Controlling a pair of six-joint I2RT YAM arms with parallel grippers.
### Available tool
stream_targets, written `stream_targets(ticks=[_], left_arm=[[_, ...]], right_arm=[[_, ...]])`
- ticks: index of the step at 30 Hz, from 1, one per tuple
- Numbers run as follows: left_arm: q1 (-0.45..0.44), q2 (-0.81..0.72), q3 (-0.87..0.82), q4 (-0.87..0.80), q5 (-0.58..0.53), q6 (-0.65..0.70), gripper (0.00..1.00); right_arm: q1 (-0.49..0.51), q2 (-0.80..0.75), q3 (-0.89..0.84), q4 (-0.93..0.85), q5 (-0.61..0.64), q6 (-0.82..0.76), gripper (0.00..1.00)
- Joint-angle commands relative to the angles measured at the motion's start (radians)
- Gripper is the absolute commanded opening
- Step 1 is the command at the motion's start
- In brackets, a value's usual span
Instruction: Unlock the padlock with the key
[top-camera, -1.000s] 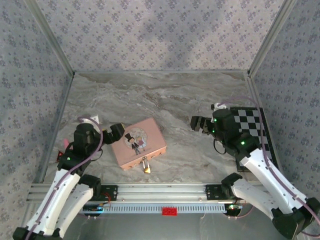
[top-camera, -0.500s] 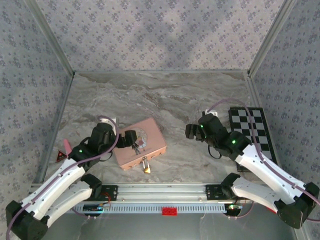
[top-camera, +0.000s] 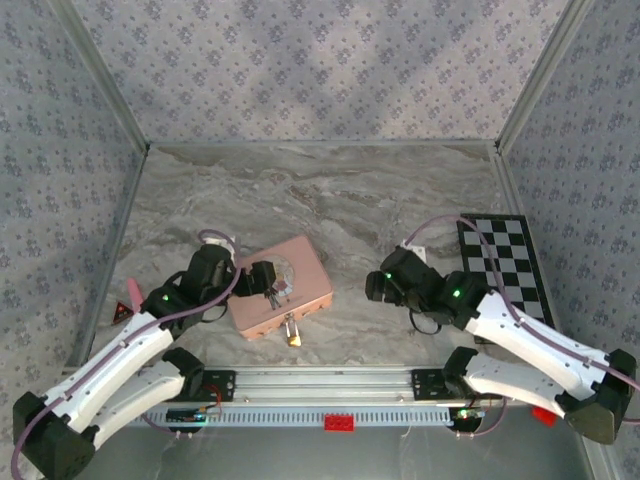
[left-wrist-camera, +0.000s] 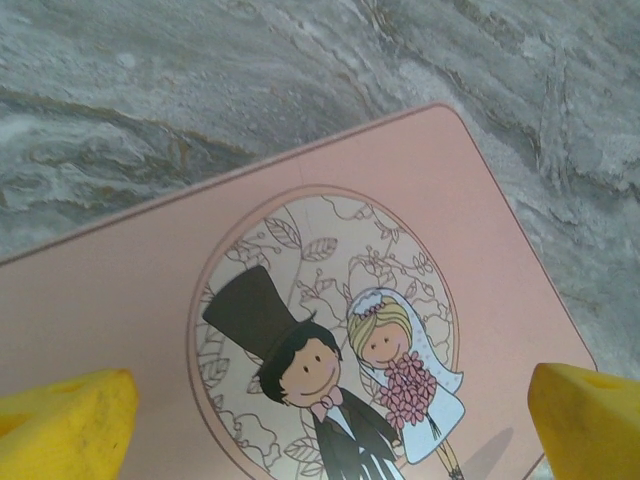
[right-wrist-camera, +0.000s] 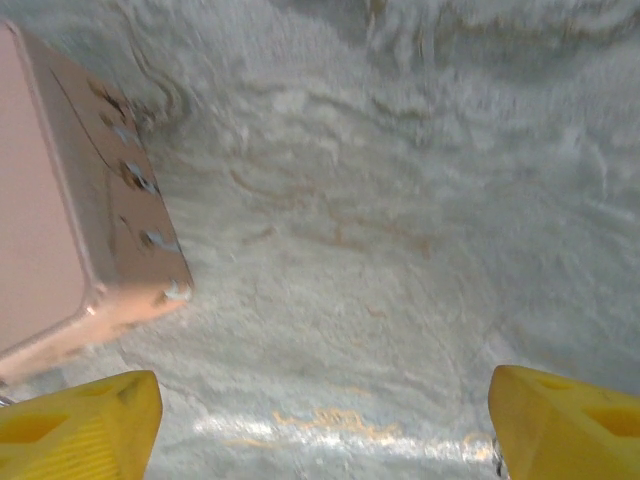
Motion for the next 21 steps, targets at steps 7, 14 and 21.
stream_targets(ticks=[7,14,21], left_arm=[[-0.022,0.003,0.006,0.042,0.000,-0.042,1.00],[-0.022,0.003,0.006,0.049,0.000,-0.030,1.00],[-0.022,-0.010,0.000,0.045,-0.006,-0.032,1.00]], right_arm=[[0.013,-0.042,-0.127,-0.187,-0.063,0.271,0.76],[-0.027,-0.075,-0.260,-0.119,-0.123,0.361,0.60],[-0.058,-0.024,-0.285,-0.085,-0.129,0.348,0.47]])
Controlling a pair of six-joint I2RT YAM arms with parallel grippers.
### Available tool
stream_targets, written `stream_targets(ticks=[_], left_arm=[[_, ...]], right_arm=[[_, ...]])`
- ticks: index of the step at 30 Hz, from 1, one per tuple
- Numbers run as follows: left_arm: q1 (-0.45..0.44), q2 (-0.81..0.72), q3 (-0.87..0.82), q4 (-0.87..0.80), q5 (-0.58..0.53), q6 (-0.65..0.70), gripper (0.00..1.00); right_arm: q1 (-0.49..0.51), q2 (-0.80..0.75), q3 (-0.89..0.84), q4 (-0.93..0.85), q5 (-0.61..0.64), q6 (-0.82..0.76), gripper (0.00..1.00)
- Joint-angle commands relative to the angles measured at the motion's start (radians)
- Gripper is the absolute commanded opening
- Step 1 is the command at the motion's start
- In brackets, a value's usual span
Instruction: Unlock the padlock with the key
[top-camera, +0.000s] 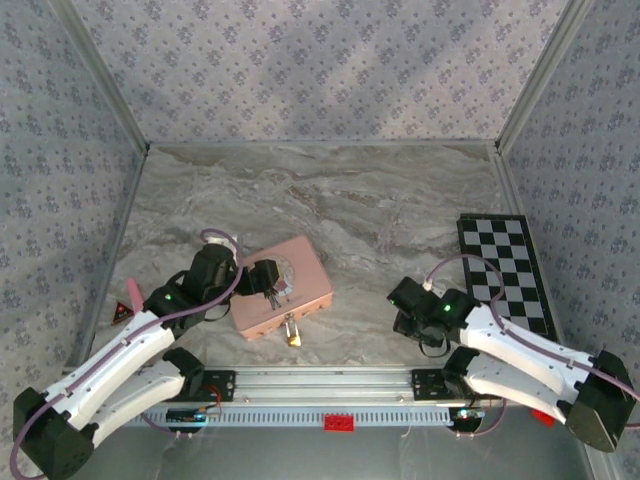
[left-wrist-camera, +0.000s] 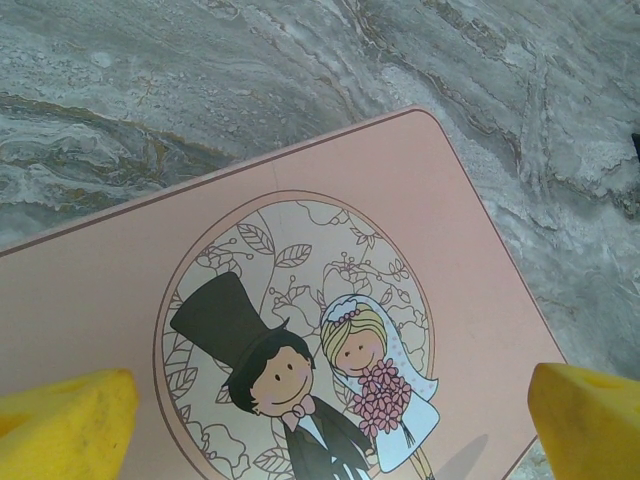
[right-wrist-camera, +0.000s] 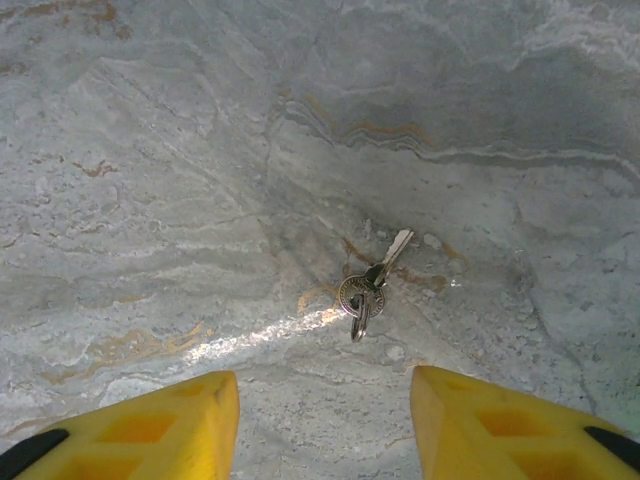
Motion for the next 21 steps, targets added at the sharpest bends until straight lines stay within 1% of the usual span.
stream_targets(ticks=[1,6,14,21], left_arm=[[-0.008,-0.021,0.000,0.009,-0.010,-0.004,1.00],[-0.008,-0.026,-0.008,0.013,-0.018,-0.009,1.00],[-0.008,-0.018,-0.006,0.018,-0.020,-0.009,1.00],[-0.008,-0.021,-0.009,0.017,-0.022,-0.012,1.00]], right_arm=[[-0.012,0.024,-0.018,0.018,-0.006,0.018,0.45],[-0.023,0.047,-0.040,0.036,-0.006,0.015,0.38],[-0.055,0.067,-0.071,0.079,-0.014,-0.011,0.30],[-0.065,0.128,-0.081,0.131,-0.019,-0.031,0.26]])
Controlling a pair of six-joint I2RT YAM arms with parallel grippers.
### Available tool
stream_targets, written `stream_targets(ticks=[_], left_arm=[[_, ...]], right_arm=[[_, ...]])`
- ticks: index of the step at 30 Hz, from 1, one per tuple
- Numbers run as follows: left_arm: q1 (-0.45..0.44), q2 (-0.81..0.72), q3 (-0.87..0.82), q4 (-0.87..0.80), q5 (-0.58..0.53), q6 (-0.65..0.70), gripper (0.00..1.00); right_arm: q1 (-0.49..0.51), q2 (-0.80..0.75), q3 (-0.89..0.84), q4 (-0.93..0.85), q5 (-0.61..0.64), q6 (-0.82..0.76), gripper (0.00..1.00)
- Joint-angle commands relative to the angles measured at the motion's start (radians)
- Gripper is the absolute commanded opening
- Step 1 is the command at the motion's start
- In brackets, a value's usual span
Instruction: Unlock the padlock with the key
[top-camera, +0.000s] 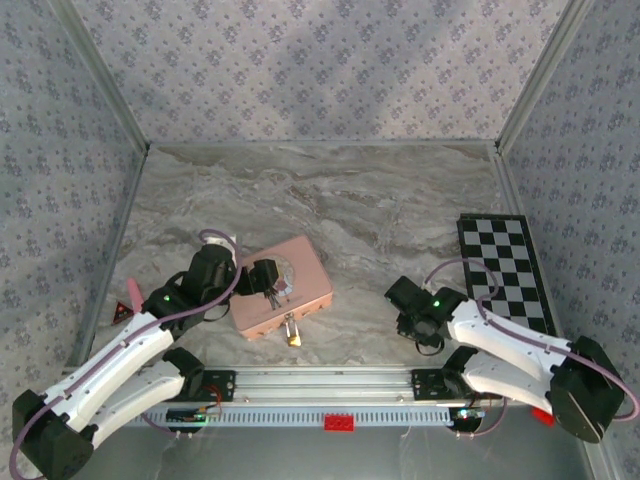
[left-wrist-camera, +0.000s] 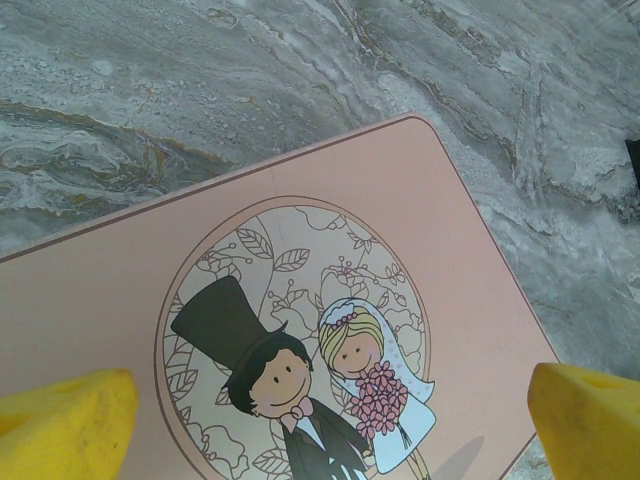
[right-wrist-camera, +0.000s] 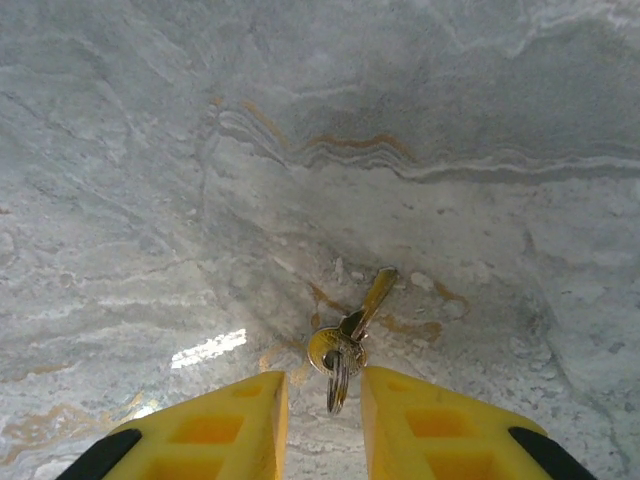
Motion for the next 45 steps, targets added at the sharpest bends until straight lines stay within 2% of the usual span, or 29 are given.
stream_targets(ticks=[1,10,20,28,31,36,41,45], left_arm=[[-0.008,-0.009,-0.007,0.014,-0.019,-0.011,1.00],[-0.007,-0.010,-0.005,0.011,-0.023,-0.010,1.00],[-0.007,-0.021,-0.008,0.008,-0.037,-0.015,1.00],[-0.008,-0.032,0.013,-0.004,-0.032,-0.040,1.00],[-0.008,-0.029,0.032,-0.002,-0.009,-0.056,1.00],[-0.007,-0.038,0.063,0.002,0.037,-0.081,1.00],[-0.002,-0.051,0.085,0.007,0.072,-0.103,1.00],[0.004,-0.049,0.098,0.042,0.137,-0.107,1.00]], right_arm=[[-0.005,0.028,-0.010,0.023,0.000,-0.021,0.25],[-0.004,0.087,-0.008,0.038,0.010,-0.042,0.20],[0.016,0.075,0.062,-0.021,0.069,-0.111,0.00],[0.072,0.031,0.214,0.002,0.130,-0.295,0.00],[0.127,0.016,0.275,0.080,0.143,-0.413,0.00],[0.281,0.033,0.361,0.203,0.253,-0.684,0.00],[0.435,0.031,0.309,0.524,0.351,-1.019,0.00],[0.467,0.034,0.236,0.759,0.327,-1.194,0.00]])
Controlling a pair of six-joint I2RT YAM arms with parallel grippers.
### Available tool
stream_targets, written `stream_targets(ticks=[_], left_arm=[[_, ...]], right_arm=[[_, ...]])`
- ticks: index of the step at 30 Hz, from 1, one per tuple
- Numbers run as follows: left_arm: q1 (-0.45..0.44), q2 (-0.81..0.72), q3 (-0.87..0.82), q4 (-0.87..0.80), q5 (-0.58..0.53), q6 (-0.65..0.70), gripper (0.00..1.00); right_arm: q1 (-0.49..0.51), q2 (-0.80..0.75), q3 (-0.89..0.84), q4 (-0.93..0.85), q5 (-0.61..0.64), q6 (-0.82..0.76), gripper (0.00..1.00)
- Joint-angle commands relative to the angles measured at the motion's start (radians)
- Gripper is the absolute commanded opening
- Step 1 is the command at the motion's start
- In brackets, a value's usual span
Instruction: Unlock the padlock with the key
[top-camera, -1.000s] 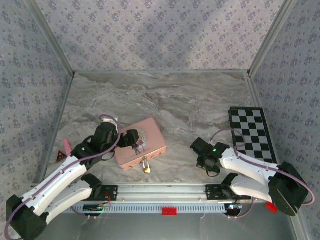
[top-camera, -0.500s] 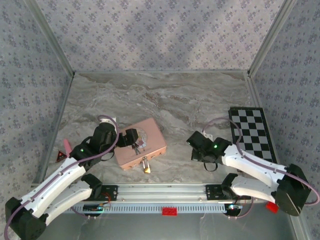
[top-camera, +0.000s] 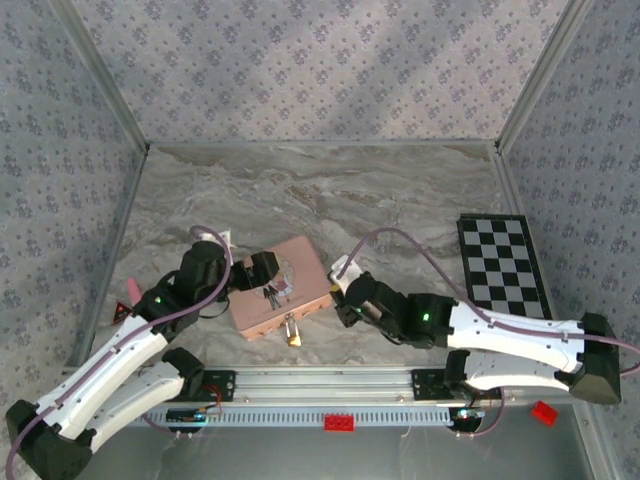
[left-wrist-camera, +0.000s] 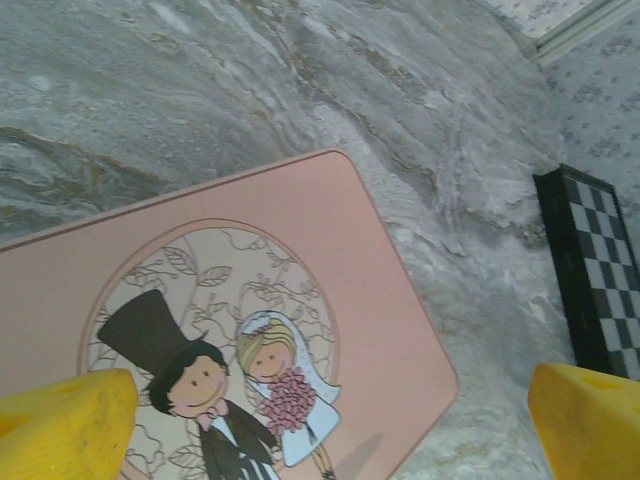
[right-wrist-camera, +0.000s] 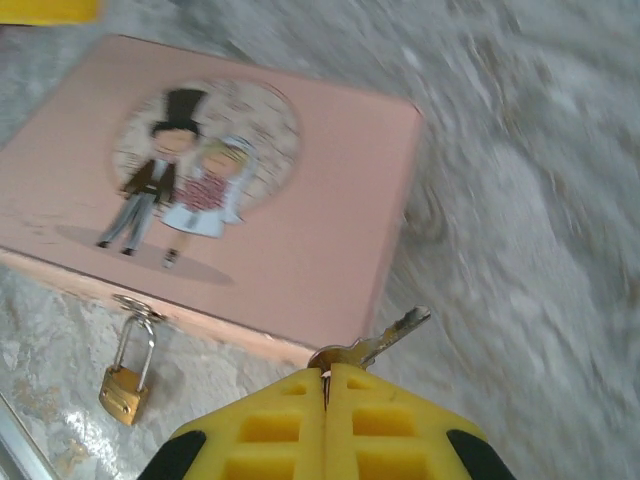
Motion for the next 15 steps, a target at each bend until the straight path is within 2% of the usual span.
stream_targets(ticks=[1,11,15], left_arm=[[0.004,-0.007,0.045,0.046,0.080,-0.015,1.00],[0.004,0.052,0.073,0.129,0.270,-0.009,0.91],[0.000,0.070,0.081,0.159,0.314,-0.010,0.84]], right_arm=[[0.007,0.008,-0.047,0.255,0.024,-0.253,0.00],[0.018,0.035,-0.142,0.550,-0.019,-0.453,0.00],[0.034,0.070,-0.129,0.565,-0.016,-0.511,0.00]])
